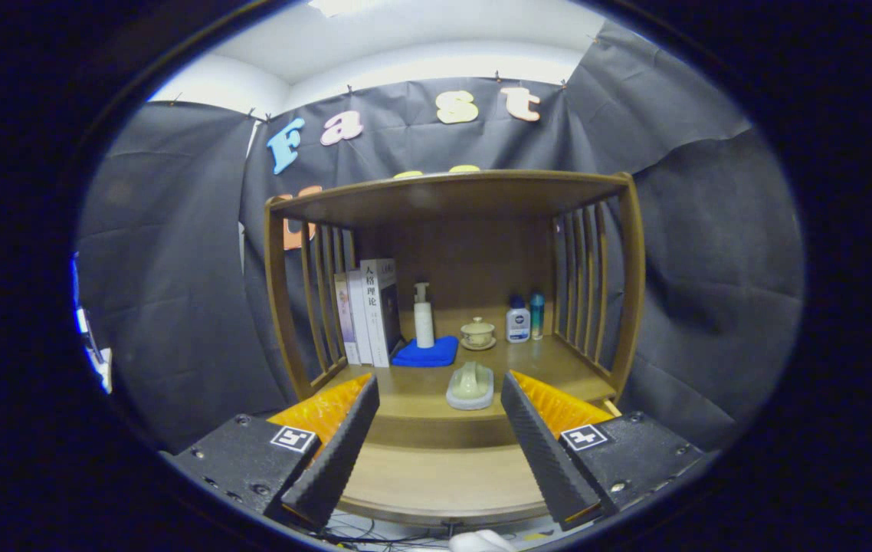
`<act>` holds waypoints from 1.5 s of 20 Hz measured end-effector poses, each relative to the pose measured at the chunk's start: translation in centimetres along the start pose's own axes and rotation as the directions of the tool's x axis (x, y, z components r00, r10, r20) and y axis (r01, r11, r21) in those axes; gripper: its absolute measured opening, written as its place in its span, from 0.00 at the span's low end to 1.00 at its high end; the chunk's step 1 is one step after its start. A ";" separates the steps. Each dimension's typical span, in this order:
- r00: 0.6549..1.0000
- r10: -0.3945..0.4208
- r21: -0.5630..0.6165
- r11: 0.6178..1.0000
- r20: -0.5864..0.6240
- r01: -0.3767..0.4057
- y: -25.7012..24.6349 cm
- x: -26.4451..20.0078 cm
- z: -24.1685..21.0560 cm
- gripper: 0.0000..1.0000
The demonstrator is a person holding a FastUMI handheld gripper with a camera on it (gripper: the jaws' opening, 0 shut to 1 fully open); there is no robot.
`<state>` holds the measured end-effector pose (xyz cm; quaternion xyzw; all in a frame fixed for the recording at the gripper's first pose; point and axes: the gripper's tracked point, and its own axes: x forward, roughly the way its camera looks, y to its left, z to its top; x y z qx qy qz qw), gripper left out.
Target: Pull open the drawer, take out the items inside it, and place them on the countertop above the cabinet.
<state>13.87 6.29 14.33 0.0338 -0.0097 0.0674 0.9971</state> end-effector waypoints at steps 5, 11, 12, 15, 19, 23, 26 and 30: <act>1.000 -0.002 0.033 0.999 0.024 0.001 -0.8 -3.3 -2.1 1.00; 1.000 -0.018 0.045 0.999 -0.004 0.018 -2.2 -5.4 -6.6 1.00; 1.000 -0.027 0.043 0.999 0.000 0.027 -2.6 -5.7 -7.1 1.00; 0.999 -0.046 0.044 0.998 -0.003 0.046 -3.6 -6.6 -9.6 1.00; 0.996 -0.073 0.044 0.996 -0.041 0.075 -5.3 -7.0 -13.7 1.00; 0.990 -0.102 0.006 0.995 -0.098 0.103 -6.0 -6.6 -17.9 1.00; 0.986 -0.113 -0.028 0.994 -0.121 0.110 -5.6 -6.1 -20.2 1.00; 0.984 -0.102 -0.053 0.994 -0.144 0.095 -3.9 -4.5 -22.3 1.00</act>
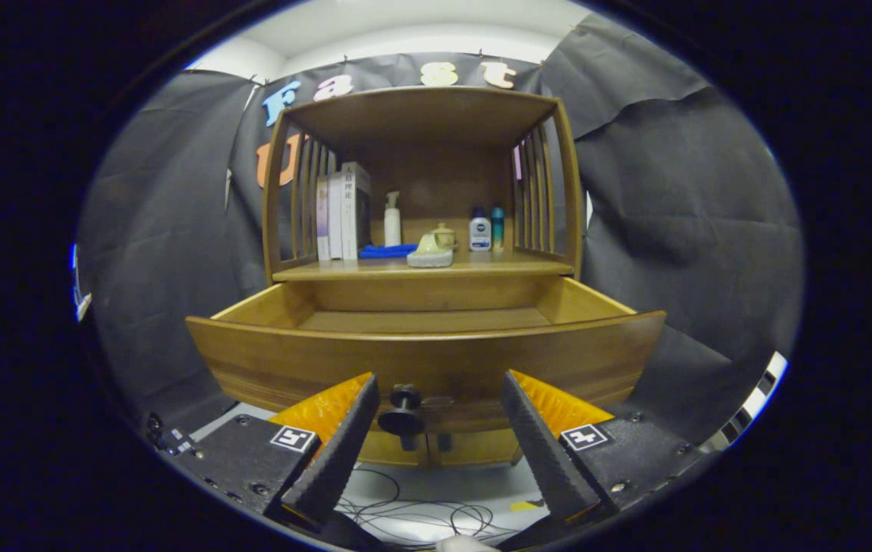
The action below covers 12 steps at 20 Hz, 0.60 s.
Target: Pull open the drawer, take out the items inside it, and place them on the countertop above the cabinet.
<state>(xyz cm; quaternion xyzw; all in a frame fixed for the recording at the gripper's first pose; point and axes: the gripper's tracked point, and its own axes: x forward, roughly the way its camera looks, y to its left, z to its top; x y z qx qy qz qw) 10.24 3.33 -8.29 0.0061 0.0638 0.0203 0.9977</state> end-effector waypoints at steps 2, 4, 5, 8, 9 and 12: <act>1.000 0.002 -0.021 1.000 0.000 -0.002 0.7 0.8 -0.6 1.00; 1.000 -0.001 -0.041 0.999 0.008 0.002 1.1 1.5 -1.0 1.00; 1.000 -0.004 -0.048 0.999 0.013 0.004 1.2 1.7 -1.1 1.00; 1.000 -0.023 -0.069 0.997 0.019 0.024 1.0 2.6 -1.6 1.00; 1.000 -0.026 -0.066 0.997 0.013 0.026 0.9 3.0 -1.9 1.00; 0.999 -0.032 -0.048 0.998 -0.012 0.032 0.7 3.8 -2.8 1.00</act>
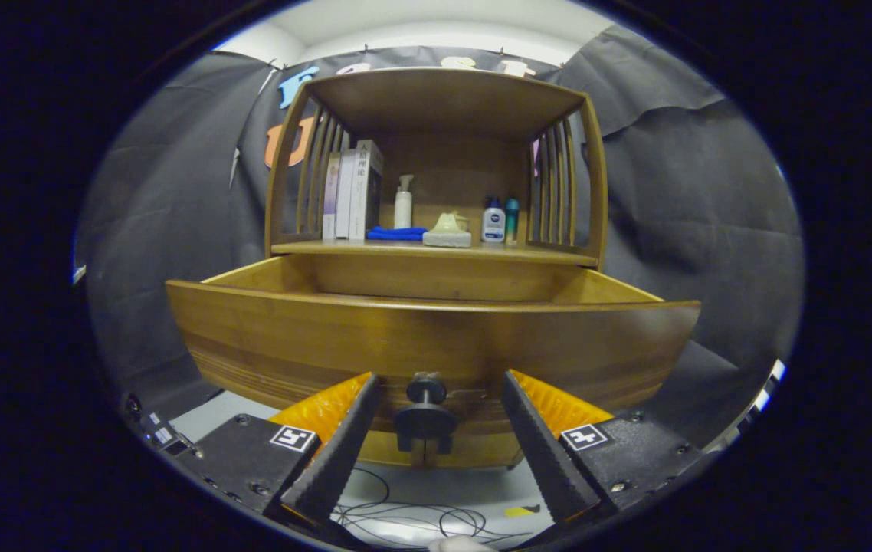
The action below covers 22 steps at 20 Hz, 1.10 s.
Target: Pull open the drawer, take out the items inside it, and place them on the countertop above the cabinet.
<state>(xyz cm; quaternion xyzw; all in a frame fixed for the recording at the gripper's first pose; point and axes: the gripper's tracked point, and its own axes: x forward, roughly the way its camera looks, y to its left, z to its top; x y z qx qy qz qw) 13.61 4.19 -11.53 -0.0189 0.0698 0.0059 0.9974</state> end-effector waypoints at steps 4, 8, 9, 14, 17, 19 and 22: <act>1.000 0.003 0.047 0.999 -0.011 -0.002 -0.5 0.7 -0.2 1.00; 1.000 0.002 0.055 0.998 0.015 -0.003 -0.3 1.0 0.1 1.00; 1.000 0.001 0.050 0.999 0.018 -0.002 -0.2 1.1 0.0 1.00; 0.999 0.026 0.062 0.998 0.023 -0.027 -0.3 2.2 0.4 0.98; 0.999 0.035 0.084 0.996 0.028 -0.037 -0.3 3.0 0.5 0.98; 0.999 0.028 0.069 0.997 0.033 -0.031 -0.3 3.6 0.8 0.98; 0.999 0.030 0.071 0.997 0.031 -0.032 0.0 4.9 1.2 0.99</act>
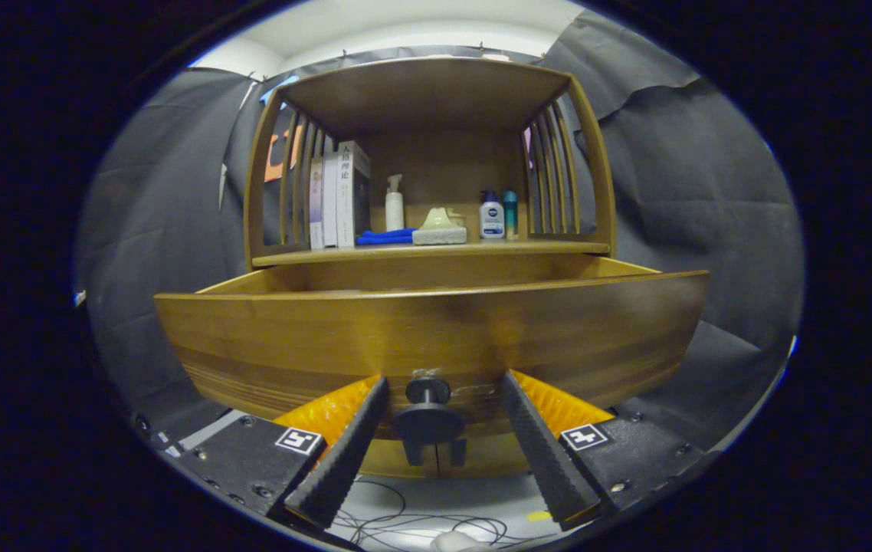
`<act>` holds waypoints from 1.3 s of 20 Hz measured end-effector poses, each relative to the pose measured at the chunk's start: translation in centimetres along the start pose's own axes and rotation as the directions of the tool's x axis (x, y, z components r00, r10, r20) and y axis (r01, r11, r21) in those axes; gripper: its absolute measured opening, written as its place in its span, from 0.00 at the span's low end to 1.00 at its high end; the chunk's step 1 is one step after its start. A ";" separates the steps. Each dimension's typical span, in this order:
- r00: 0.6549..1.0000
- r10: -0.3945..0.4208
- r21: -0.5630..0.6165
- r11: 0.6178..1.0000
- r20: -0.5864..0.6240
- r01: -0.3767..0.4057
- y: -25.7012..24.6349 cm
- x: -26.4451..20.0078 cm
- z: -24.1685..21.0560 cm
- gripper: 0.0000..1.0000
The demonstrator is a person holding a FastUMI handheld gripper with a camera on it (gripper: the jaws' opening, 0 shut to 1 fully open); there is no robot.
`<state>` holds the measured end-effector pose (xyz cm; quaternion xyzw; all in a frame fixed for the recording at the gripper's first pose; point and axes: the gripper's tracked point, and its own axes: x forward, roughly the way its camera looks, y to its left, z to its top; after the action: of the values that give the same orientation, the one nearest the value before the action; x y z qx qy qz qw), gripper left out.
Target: Pull open the drawer, take out the items inside it, and place them on the countertop above the cabinet.
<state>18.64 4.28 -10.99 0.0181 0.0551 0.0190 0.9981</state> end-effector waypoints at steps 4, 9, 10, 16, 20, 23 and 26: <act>1.000 -0.007 -0.005 1.000 -0.002 0.007 0.1 1.7 0.6 0.99; 1.000 -0.018 -0.012 1.000 0.018 0.018 0.4 3.2 1.7 0.99; 1.000 -0.022 -0.013 1.000 0.003 0.022 0.4 3.2 0.9 0.99; 0.999 -0.037 -0.028 0.999 0.013 0.038 0.8 5.3 1.6 0.99; 0.999 -0.042 -0.029 0.999 0.011 0.043 0.9 6.8 1.9 0.99; 0.999 -0.043 -0.033 0.998 0.018 0.044 1.0 8.3 2.6 0.99; 0.999 -0.045 -0.030 0.999 0.015 0.045 1.1 9.5 2.9 0.99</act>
<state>28.33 5.63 -9.11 0.0020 0.0480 -0.0027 0.9988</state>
